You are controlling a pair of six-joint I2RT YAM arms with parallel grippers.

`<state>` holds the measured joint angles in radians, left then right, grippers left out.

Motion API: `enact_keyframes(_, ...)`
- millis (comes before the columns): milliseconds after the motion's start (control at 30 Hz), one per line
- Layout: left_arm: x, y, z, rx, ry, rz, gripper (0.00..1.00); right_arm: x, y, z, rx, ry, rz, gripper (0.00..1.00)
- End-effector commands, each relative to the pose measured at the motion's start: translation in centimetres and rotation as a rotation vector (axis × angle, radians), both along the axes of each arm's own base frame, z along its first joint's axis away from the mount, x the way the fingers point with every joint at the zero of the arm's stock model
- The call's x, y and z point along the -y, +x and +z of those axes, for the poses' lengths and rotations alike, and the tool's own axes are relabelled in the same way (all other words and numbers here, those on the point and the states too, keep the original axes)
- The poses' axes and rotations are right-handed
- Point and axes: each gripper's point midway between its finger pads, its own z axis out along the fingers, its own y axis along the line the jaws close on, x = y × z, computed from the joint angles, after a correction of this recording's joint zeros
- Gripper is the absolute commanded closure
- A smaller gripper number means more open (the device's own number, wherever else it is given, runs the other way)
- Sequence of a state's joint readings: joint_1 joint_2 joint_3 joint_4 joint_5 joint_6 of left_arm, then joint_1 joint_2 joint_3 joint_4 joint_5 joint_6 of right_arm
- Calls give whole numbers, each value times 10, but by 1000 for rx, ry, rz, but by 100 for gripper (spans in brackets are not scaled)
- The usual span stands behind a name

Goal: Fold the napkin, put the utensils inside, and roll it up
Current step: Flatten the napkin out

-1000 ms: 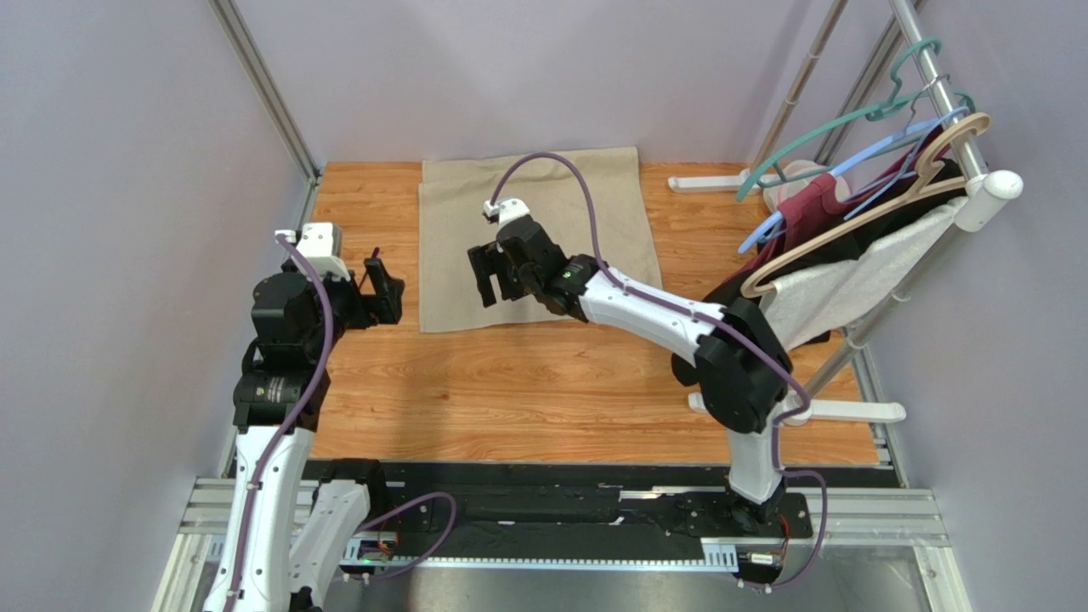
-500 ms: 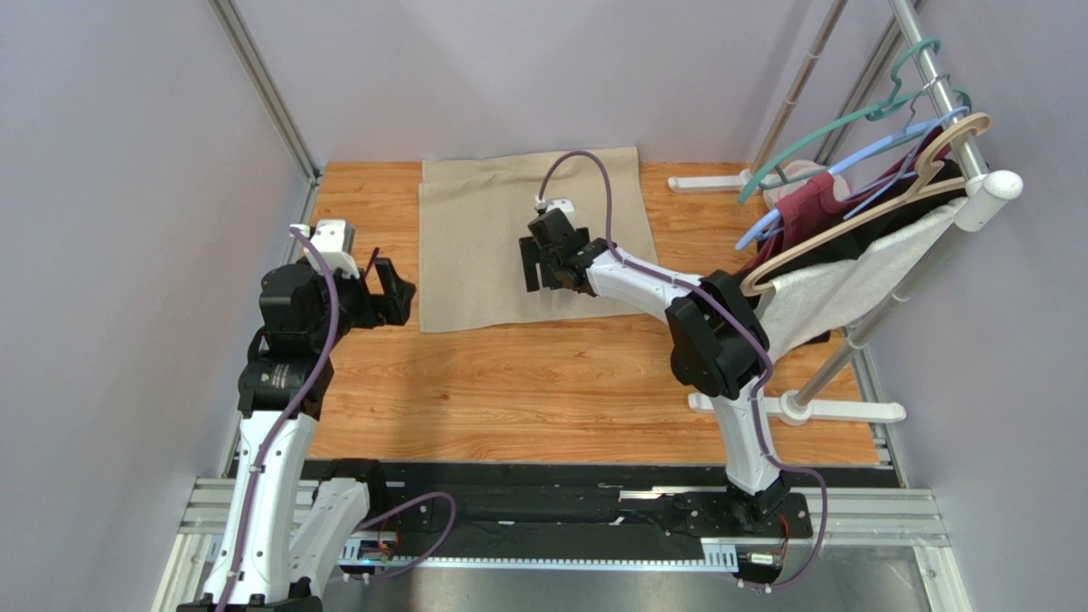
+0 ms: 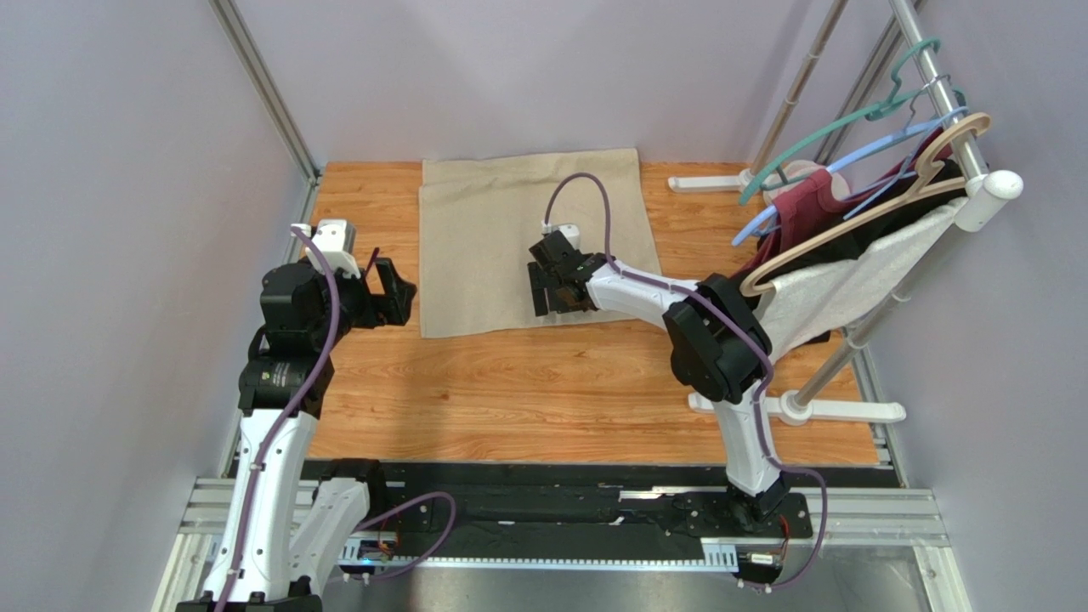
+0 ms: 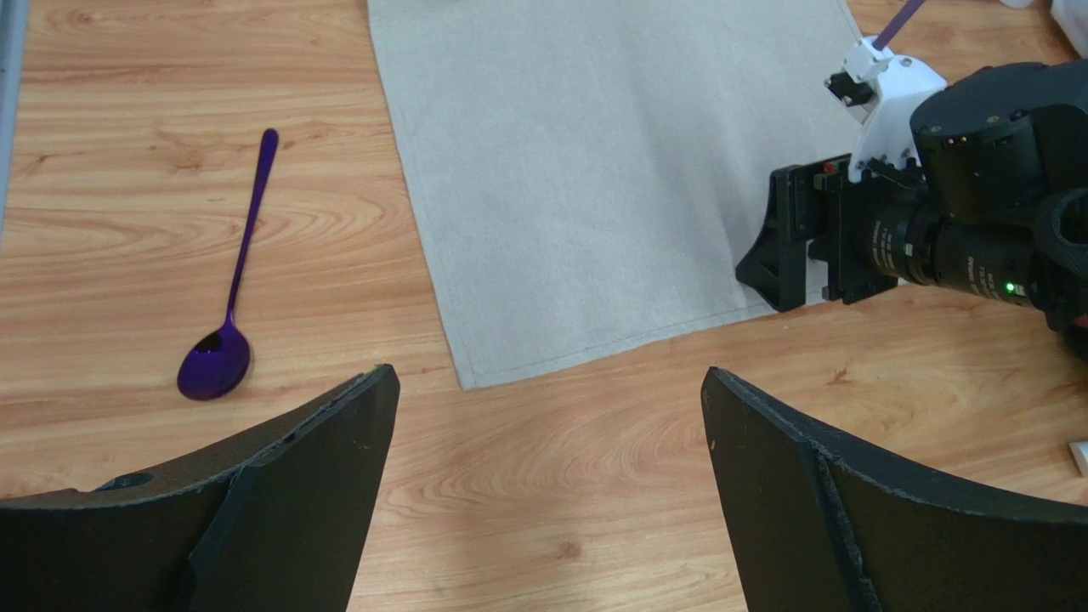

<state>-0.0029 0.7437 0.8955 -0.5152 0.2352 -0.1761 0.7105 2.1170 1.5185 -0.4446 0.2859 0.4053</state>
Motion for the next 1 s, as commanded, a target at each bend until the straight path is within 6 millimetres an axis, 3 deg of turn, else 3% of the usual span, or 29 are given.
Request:
enact_keyframes(0, -1, 1, 19, 49, 10, -4, 2, 26, -66, -36, -189, -109, 4, 22)
enact_keyframes(133, -1, 1, 19, 47, 10, -2, 2, 39, -94, -38, -219, -139, -14, 21)
enact_keyframes(367, -1, 1, 18, 43, 10, -4, 2, 34, -140, -41, -279, -135, 12, 21)
enact_keyframes(533, -2, 2, 17, 39, 10, 0, 2, 23, -161, -45, -307, -134, 29, 21)
enact_keyframes(833, 0, 2, 15, 33, 16, 3, 2, 7, -172, -34, -304, -68, 21, 21)
enact_keyframes(967, -2, 3, 13, 27, 23, 13, 2, 2, -168, -13, -263, -27, 38, 21)
